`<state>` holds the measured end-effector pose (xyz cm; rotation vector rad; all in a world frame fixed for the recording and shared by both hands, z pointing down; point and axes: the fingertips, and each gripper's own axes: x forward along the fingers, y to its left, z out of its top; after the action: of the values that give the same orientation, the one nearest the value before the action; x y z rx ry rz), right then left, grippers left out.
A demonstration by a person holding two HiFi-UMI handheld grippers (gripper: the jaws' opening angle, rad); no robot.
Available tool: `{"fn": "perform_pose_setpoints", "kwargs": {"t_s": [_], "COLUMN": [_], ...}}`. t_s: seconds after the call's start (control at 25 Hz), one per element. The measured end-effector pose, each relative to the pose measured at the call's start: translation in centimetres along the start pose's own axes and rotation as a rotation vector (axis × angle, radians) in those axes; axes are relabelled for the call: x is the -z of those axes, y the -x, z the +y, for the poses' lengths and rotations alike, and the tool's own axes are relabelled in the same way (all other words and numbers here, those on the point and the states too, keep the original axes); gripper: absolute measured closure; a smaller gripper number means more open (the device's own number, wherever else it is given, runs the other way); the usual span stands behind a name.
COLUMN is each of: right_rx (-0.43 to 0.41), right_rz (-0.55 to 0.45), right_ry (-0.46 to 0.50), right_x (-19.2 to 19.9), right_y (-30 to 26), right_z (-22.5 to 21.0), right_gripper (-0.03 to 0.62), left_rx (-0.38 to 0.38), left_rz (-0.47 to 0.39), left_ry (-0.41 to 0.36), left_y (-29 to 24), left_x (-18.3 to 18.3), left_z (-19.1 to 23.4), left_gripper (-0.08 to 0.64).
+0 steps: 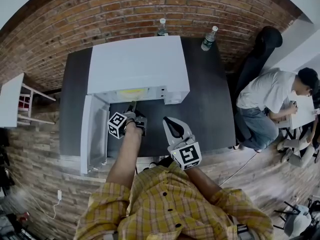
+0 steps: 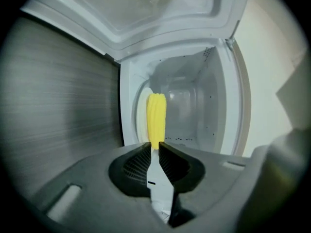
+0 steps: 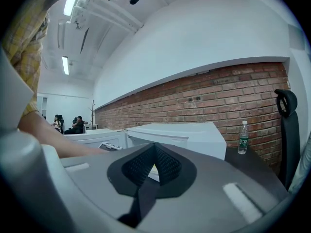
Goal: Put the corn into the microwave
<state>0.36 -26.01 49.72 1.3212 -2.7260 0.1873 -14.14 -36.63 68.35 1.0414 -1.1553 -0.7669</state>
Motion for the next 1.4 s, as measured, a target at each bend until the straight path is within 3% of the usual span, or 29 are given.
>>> {"fn": "perform_pose_setpoints", "kwargs": {"t_s": [0.16, 0.4, 0.52, 0.92, 1.4], "right_rx": [0.0, 0.001, 0.014, 0.027, 0.064], "right_rz": [-0.005, -0.004, 0.004, 0.01, -0.024], "right_ry": [0.005, 0.016, 0.021, -0.012, -0.075], "right_x": [-0.1, -0.3, -0.3, -0.4, -1.2], "right_y": [0.7, 1.5, 1.8, 2.7, 3.9], "right_z": [0.8, 2.2, 2.8, 4.8, 5.3], "right_gripper": [0.597, 0.597, 0.597, 0.597, 0.597], "left_rx": [0.038, 0.134, 0.172, 0.298, 0.404], "left_rz": [0.021, 0.046, 0.077, 0.182, 0.194], "left_ry": [-0.045, -0.07, -0.123, -0.409, -0.94], "left_y": [1.4, 4.5, 5.7, 11.2, 17.0], "left_x": [0.6, 1.5, 2.1, 5.3, 8.2], "left_z": [-1.3, -3.0, -3.5, -7.3, -11.9], "left_gripper": [0.555, 0.56, 0.56, 0.561, 0.563]}}
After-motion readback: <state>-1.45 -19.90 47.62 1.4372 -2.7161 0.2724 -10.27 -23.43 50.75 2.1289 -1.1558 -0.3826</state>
